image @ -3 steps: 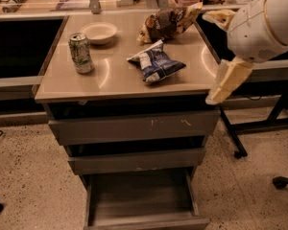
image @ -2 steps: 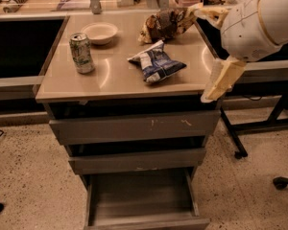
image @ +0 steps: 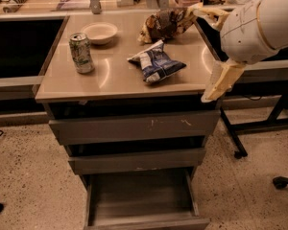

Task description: Place blue chip bag into bottom drawer

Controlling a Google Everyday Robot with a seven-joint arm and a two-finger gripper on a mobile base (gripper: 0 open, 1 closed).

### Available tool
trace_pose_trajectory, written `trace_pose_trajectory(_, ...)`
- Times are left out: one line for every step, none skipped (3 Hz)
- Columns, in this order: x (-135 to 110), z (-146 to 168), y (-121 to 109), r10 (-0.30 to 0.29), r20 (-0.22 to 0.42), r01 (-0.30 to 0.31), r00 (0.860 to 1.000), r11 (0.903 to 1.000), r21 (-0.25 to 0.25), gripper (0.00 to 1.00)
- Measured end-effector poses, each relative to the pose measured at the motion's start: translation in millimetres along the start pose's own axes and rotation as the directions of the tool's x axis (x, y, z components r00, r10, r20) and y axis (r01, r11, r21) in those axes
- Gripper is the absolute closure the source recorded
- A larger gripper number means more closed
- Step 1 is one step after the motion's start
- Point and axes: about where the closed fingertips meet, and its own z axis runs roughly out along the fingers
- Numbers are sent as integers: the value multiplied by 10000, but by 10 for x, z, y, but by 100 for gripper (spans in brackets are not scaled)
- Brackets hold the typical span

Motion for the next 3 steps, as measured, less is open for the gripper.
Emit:
trace_pose_trajectory(81,332,-88,-1082,281,1066,9937,9928,548,0)
trace_pose_trajectory(142,711,-258,-1776,480,1729,9829,9810,880,0)
trace_pose_trajectory(182,996,-446,-2219,508,2156,9737,9705,1079,16)
